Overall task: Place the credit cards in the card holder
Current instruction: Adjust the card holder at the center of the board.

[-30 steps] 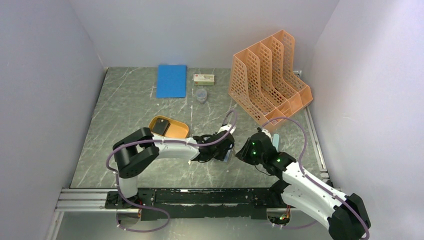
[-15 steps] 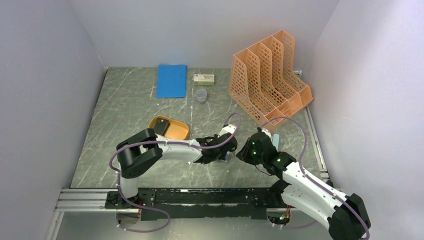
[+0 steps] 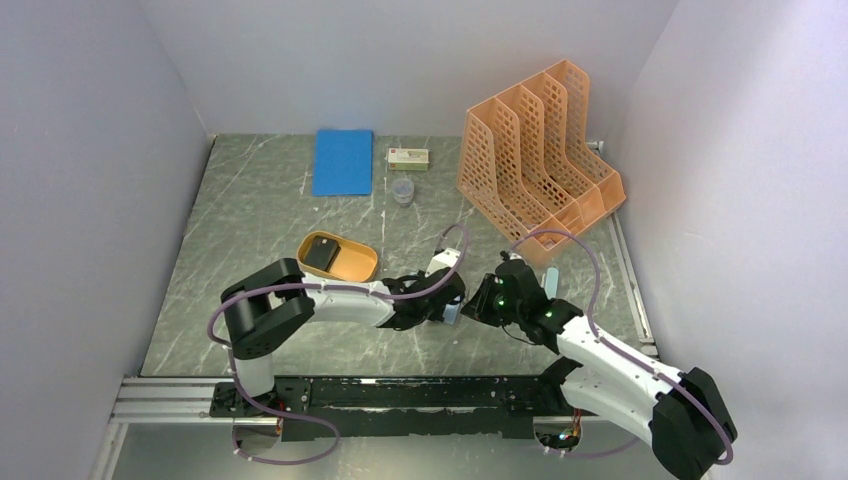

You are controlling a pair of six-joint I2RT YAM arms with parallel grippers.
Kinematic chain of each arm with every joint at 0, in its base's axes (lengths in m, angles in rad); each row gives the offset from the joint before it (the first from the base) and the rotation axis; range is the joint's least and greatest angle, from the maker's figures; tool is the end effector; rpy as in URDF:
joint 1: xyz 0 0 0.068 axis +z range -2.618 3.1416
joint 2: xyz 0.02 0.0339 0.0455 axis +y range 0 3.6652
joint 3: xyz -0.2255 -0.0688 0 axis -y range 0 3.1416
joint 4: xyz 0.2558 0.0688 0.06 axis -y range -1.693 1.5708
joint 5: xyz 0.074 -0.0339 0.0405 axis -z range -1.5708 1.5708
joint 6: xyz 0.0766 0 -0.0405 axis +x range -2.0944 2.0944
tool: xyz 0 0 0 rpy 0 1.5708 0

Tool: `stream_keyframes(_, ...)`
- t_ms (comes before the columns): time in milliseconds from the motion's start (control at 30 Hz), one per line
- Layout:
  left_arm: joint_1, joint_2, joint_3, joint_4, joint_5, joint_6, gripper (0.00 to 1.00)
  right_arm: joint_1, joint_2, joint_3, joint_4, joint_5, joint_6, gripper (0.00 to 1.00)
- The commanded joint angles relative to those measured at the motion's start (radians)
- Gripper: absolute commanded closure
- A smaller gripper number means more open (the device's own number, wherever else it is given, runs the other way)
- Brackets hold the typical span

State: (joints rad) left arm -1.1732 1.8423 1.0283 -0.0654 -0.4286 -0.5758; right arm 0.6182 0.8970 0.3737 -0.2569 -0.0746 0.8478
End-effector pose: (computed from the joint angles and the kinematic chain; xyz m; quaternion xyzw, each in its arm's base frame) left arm 0.1809 -0.3485 0.0753 0.2017 0.8998 -0.1257 0.3659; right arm 0.1904 0.1424 0.1081 0.0914 0.9178 0.2831 0.2630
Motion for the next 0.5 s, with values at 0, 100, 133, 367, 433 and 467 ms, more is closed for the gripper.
stream_keyframes(0,0.009,-0.027,-0.025,-0.113,0.037,-0.035,0.95,0.006,-0.003,0.008,0.035,-0.013,-0.015,0.81)
stream_keyframes(100,0.007,-0.051,-0.019,-0.111,0.066,-0.032,0.95,0.006,-0.017,0.005,0.031,-0.011,-0.017,0.8)
stream_keyframes(133,0.007,-0.058,-0.018,-0.112,0.077,-0.031,0.95,0.005,-0.018,0.004,0.027,-0.011,-0.017,0.8)
stream_keyframes(367,-0.02,-0.077,0.007,-0.124,0.119,-0.004,0.54,0.005,-0.06,-0.003,-0.009,0.009,-0.015,0.78)
stream_keyframes(433,-0.03,-0.068,0.026,-0.136,0.11,0.003,0.49,0.005,-0.074,-0.001,-0.02,0.018,-0.015,0.77)
stream_keyframes(467,-0.032,-0.062,0.036,-0.144,0.104,0.006,0.49,0.005,-0.081,0.0,-0.028,0.022,-0.015,0.76)
